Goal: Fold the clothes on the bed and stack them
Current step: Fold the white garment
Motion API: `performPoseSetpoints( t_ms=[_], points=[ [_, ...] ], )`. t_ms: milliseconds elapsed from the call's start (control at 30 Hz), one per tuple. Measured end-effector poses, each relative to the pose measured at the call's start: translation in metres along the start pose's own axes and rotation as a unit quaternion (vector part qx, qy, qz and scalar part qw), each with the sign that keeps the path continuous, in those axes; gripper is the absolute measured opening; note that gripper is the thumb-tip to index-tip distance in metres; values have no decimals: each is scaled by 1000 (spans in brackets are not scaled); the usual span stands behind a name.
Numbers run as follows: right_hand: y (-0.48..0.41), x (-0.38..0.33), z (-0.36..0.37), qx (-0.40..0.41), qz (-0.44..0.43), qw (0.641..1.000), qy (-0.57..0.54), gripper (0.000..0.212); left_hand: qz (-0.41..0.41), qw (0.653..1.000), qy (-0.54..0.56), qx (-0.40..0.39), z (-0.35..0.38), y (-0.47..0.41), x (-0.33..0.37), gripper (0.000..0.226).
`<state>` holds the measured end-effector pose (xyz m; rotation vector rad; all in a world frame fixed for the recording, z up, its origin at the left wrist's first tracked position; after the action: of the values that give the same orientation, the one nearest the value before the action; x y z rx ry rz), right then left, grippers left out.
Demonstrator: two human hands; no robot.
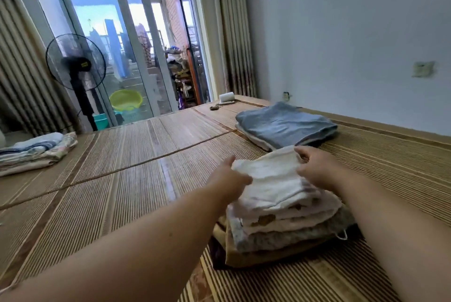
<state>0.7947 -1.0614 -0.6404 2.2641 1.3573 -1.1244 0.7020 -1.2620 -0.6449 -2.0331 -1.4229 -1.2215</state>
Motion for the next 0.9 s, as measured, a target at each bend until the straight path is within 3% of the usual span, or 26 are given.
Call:
performPoseSetpoints(
  t_ms=[33, 100, 200, 267, 367, 467, 700, 767, 900],
  points=[
    [-8, 5, 2, 27, -11, 997, 78, 56, 20, 991, -130, 26, 8, -11, 0, 75],
    [-17, -2, 13, 45, -68, 989, 124, 51, 116, 941, -316, 33, 33, -27, 5, 82],
    [-26, 0, 49, -50, -123, 976, 171, 53, 202, 880, -428, -31, 76, -47, -1, 96],
    [-29, 22, 71, -127, -103, 962, 219, 67, 175, 884, -428, -74, 90, -61, -15, 106],
    [-32, 55, 83, -146, -77, 968, 188, 81, 150, 887, -426, -97, 106, -73, -30, 122],
    [-36, 66, 88, -155, -63, 972, 164, 84, 138, 888, -423, -116, 111, -76, -31, 113],
    [-7, 67, 79, -135, 21, 961, 241, 86, 48, 908, -406, -86, 94, -25, -58, 103],
    [9, 40, 66, -71, 2, 956, 286, 82, 50, 909, -406, -75, 80, -2, -63, 100],
    [72, -49, 58, 20, -154, 950, 272, 72, 131, 919, -371, 20, 13, 64, -42, 90]
  ],
)
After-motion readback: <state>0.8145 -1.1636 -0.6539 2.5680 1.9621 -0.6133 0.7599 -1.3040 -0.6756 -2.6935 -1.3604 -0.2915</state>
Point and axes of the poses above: each hand's wrist, its own y-axis away from the middle knuckle, its own z-axis out of the palm, x = y × z, the point moved 8 cm from there along -y, towards the middle knuckle, and after that the axes turned 4 degrees about -z, right-handed, at the moved point
